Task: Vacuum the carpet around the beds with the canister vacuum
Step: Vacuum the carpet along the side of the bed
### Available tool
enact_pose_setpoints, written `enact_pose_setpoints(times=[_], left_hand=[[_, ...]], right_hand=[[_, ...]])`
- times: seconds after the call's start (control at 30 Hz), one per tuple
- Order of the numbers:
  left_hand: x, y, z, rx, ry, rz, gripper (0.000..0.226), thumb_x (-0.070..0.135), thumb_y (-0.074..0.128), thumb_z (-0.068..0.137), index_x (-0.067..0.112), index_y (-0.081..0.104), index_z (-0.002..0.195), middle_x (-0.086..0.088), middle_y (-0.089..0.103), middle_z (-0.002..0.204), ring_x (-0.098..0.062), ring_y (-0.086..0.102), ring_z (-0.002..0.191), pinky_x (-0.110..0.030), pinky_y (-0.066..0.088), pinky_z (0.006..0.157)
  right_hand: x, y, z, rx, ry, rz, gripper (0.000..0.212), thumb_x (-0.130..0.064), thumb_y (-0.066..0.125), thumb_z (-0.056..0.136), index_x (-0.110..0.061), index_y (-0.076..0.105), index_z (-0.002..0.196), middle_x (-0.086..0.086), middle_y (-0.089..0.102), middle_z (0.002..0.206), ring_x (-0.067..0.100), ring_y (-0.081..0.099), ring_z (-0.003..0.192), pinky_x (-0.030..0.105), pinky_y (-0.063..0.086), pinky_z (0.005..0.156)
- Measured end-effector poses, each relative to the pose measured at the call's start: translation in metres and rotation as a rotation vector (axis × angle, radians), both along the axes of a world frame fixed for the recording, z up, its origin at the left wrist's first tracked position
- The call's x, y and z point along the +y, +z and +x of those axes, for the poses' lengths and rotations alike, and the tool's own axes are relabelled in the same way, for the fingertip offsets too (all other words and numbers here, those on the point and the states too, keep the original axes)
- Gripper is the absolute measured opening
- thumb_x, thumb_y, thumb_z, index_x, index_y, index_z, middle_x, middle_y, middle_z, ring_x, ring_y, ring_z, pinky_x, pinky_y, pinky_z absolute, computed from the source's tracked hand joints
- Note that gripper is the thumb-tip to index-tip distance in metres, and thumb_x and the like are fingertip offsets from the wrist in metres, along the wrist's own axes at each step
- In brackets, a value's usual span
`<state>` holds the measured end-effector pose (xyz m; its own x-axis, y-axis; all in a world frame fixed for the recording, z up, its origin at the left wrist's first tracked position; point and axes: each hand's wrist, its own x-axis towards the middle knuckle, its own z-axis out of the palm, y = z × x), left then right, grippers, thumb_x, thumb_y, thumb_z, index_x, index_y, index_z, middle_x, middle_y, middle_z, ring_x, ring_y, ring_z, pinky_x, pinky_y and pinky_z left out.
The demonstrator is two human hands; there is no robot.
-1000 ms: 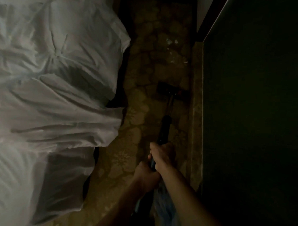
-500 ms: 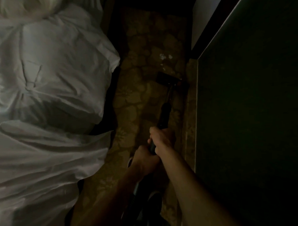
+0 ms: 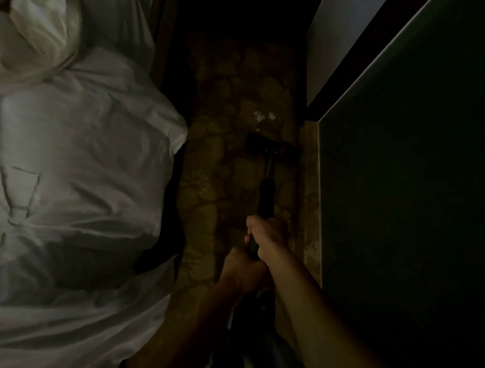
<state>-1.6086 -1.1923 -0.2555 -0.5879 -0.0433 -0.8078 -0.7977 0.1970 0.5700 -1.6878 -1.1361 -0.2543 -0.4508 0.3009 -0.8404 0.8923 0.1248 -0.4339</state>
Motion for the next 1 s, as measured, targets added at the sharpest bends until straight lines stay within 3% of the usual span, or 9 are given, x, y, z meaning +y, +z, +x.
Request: enact_pose_setpoints(times=[0.1,0.27,0.37,0.47,0.57,0.7,0.77,0.83,1.0], left_hand=[[-0.002,0.003,-0.021,-0.012,0.035,0.034,0.016,0.028,0.077,0.08,0.014,0.07,0.086,-0.005,0.075,0.081,-0.013,0.071,0.065,-0.024,0.055,0.049],[-0.002,0.004,-0.052,-0.022,0.062,0.033,0.028,0.035,0.077,0.069,0.013,0.074,0.086,-0.008,0.077,0.084,-0.021,0.075,0.074,-0.041,0.063,0.066],[-0.001,0.005,-0.074,-0.009,0.072,0.015,0.022,0.032,0.078,0.076,0.015,0.073,0.089,-0.005,0.077,0.084,-0.017,0.074,0.073,-0.034,0.061,0.06],[0.002,0.005,-0.1,-0.004,0.082,0.015,0.02,0.03,0.077,0.08,0.013,0.072,0.09,-0.007,0.076,0.085,-0.015,0.072,0.07,-0.023,0.053,0.048],[0.008,0.005,-0.126,-0.018,0.105,0.002,0.02,0.031,0.078,0.078,0.013,0.072,0.086,-0.007,0.076,0.083,-0.019,0.073,0.073,-0.027,0.053,0.054],[0.016,0.003,-0.161,-0.018,0.12,0.016,0.021,0.031,0.077,0.078,0.012,0.072,0.084,-0.006,0.075,0.079,-0.017,0.072,0.069,-0.025,0.053,0.05],[0.019,0.003,-0.179,-0.006,0.143,0.019,0.027,0.034,0.075,0.07,0.011,0.073,0.084,-0.009,0.076,0.08,-0.021,0.074,0.071,-0.035,0.059,0.058],[0.022,0.005,-0.196,-0.004,0.16,0.032,0.026,0.031,0.076,0.072,0.009,0.073,0.085,-0.01,0.076,0.082,-0.022,0.074,0.07,-0.036,0.058,0.057],[0.028,0.009,-0.226,-0.027,0.2,0.031,0.014,0.023,0.076,0.084,0.012,0.068,0.086,-0.009,0.074,0.082,-0.015,0.069,0.063,-0.02,0.051,0.043]], right_hand=[[-0.002,-0.002,-0.021,0.009,0.012,-0.002,0.013,-0.01,0.065,0.093,-0.008,0.058,0.083,0.003,0.058,0.068,0.014,0.052,0.05,0.027,0.044,0.049],[-0.007,-0.002,-0.052,-0.018,0.039,-0.018,0.019,-0.016,0.065,0.093,-0.005,0.065,0.109,0.003,0.06,0.076,0.013,0.054,0.052,0.023,0.042,0.047],[-0.006,-0.002,-0.075,-0.014,0.044,-0.019,0.019,-0.017,0.067,0.093,-0.003,0.067,0.106,0.003,0.061,0.075,0.013,0.055,0.052,0.024,0.043,0.048],[-0.002,0.0,-0.1,-0.019,0.074,-0.034,0.012,-0.016,0.065,0.094,-0.005,0.064,0.09,0.003,0.059,0.072,0.014,0.054,0.053,0.027,0.044,0.051],[0.004,0.0,-0.128,-0.008,0.087,-0.031,0.012,-0.017,0.065,0.094,-0.005,0.065,0.091,0.002,0.059,0.069,0.013,0.054,0.05,0.026,0.043,0.049],[0.009,-0.001,-0.165,-0.014,0.118,-0.059,0.022,-0.016,0.063,0.096,-0.01,0.058,0.076,0.002,0.057,0.07,0.014,0.052,0.053,0.028,0.044,0.051],[0.011,-0.002,-0.184,-0.009,0.158,-0.04,0.025,-0.016,0.063,0.096,-0.01,0.056,0.073,0.002,0.056,0.066,0.014,0.052,0.051,0.026,0.043,0.051],[0.012,-0.001,-0.202,-0.014,0.185,-0.03,0.024,-0.016,0.062,0.095,-0.009,0.056,0.073,0.003,0.056,0.065,0.014,0.053,0.051,0.026,0.042,0.052],[0.016,0.003,-0.232,-0.027,0.212,-0.081,0.015,-0.015,0.058,0.101,-0.007,0.059,0.088,0.002,0.052,0.077,0.012,0.049,0.06,0.022,0.04,0.049]])
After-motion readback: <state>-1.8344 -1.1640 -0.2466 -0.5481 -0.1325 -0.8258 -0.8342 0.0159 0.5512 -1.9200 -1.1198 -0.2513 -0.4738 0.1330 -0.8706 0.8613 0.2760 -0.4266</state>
